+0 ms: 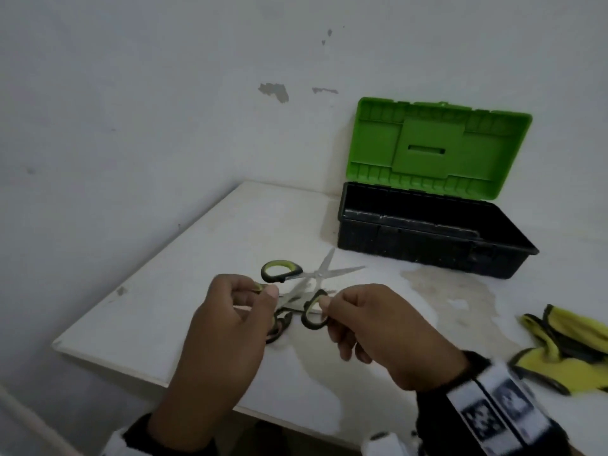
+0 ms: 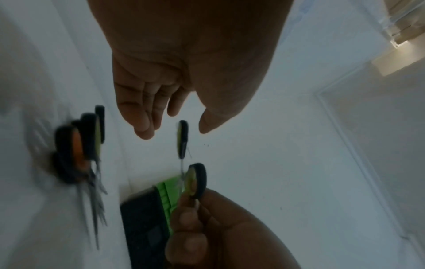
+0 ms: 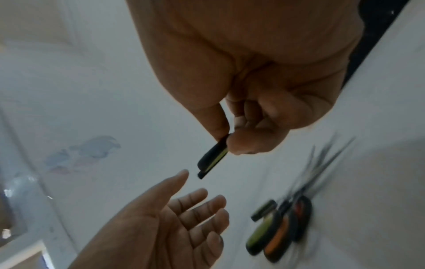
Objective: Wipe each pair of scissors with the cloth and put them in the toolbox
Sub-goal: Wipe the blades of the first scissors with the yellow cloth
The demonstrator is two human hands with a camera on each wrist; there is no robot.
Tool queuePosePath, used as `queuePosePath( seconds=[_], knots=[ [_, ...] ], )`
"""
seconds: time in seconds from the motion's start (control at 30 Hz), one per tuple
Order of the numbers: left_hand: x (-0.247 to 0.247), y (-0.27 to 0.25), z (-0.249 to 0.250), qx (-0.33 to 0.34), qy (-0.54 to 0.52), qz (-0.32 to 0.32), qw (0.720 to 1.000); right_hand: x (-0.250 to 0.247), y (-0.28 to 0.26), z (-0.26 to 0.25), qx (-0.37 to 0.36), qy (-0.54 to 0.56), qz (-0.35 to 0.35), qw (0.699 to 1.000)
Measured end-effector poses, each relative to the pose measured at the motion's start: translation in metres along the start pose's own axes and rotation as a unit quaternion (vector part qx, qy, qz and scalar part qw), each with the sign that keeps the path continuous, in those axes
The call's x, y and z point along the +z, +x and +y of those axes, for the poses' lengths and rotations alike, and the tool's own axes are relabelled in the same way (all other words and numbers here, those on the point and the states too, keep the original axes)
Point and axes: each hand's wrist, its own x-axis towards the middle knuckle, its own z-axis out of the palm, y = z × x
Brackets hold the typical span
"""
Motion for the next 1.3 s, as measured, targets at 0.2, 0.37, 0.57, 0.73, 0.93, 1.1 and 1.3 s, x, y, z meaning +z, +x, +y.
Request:
queuePosePath(
  seconds=[0.2, 0.37, 0.57, 0.73, 0.93, 1.1, 1.3],
  knots=[
    [0.047, -0.008, 0.042, -0.090, -0.140, -0.178, 0.970, -0.066, -0.057, 0.026, -0.030, -0.115, 0.023, 0.993],
    [0.105, -0.018, 0.058, -0.068, -0.078, -0.341, 0.934, -0.111, -0.085, 0.062, -0.006, -0.096, 0.046, 0.994],
    [0.166, -0.031, 0.063, -0.057, -0.070, -0.409, 0.908, -0.149, -0.100, 0.095, 0.001, -0.104, 0.091, 0.990],
    [0.197, -0.031, 0.062, -0.044, -0.061, -0.375, 0.924, -0.200, -0.111, 0.114, 0.026, -0.153, 0.195, 0.969],
    [0.216, -0.035, 0.065, -0.019, -0.056, -0.366, 0.929, -0.278, -0.102, 0.141, 0.097, -0.368, 0.236, 0.894],
    [0.226, -0.043, 0.073, -0.010, -0.075, -0.344, 0.936, -0.301, -0.078, 0.169, 0.150, -0.481, 0.168, 0.847],
    [0.225, -0.047, 0.078, 0.003, -0.081, -0.327, 0.942, -0.305, -0.068, 0.185, 0.158, -0.494, 0.149, 0.842]
  ],
)
